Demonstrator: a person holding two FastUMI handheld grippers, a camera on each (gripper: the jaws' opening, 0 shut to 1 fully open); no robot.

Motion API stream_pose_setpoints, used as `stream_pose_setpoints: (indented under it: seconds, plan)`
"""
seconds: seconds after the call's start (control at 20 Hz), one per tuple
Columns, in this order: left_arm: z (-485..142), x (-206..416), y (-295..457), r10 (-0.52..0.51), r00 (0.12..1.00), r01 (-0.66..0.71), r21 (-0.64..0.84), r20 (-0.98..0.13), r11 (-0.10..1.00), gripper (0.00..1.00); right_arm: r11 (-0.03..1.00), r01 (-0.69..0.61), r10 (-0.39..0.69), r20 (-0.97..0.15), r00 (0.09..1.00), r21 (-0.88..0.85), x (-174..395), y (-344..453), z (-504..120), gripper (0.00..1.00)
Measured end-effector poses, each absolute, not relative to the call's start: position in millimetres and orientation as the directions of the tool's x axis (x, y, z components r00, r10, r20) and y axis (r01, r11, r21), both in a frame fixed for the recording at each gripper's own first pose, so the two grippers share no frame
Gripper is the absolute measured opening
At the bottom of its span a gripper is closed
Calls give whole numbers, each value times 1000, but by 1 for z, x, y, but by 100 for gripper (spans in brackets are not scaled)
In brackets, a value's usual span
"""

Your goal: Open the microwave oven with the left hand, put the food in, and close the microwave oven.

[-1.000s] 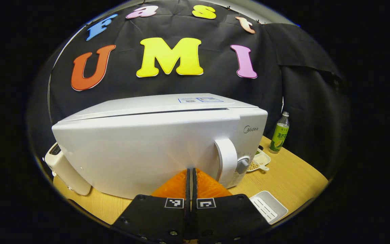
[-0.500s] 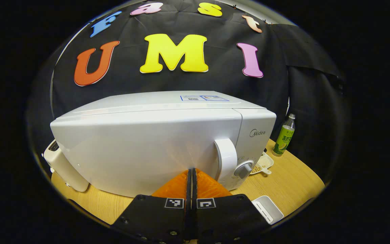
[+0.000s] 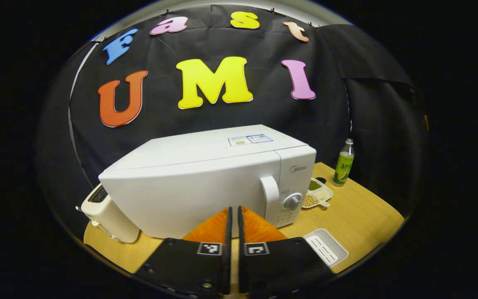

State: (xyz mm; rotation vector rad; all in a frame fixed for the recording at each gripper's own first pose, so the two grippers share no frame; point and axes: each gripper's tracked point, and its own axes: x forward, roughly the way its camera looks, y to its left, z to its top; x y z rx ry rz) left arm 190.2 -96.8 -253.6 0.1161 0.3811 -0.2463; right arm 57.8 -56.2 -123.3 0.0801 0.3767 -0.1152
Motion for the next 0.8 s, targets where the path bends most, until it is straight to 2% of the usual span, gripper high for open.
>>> stream_pose_setpoints:
  seconds: [0.05,0.1,0.15,0.2,0.25,0.3,0.35,0.4,0.45,0.5,0.8]
  plan:
    - [-251,184,-97,-218,896,264,69,-388,962,46,992,112,-84,-362,928,57,59,-49,-121,92]
    - [-244,177,-91,-196,902,247,88,-385,965,86,993,101,-75,-355,932,53,61,-42,-118,92]
    - [-239,172,-91,-187,905,242,99,-381,965,94,995,89,-64,-350,934,55,61,-36,-117,99]
    - [-235,168,-94,-188,906,243,101,-380,965,96,995,80,-55,-345,937,59,62,-30,-114,92]
    - [-229,164,-95,-189,910,242,103,-370,965,97,996,71,-46,-341,939,60,62,-24,-112,99]
    - [-223,159,-95,-191,911,244,103,-365,964,89,996,64,-40,-337,941,60,63,-19,-109,99]
    - [-216,152,-93,-194,914,244,100,-357,965,97,997,59,-37,-331,943,57,62,-15,-107,99]
    - [-208,147,-90,-192,918,240,98,-347,966,97,997,55,-35,-322,946,54,63,-13,-103,100]
    - [-200,141,-87,-196,920,240,92,-338,966,97,998,51,-33,-314,949,49,62,-9,-99,92]
    - [-191,136,-81,-191,924,233,91,-330,968,97,998,49,-34,-308,951,42,62,-7,-96,100]
    - [-130,100,-19,-133,958,162,99,-253,982,97,998,50,-42,-257,966,25,60,4,-79,99]
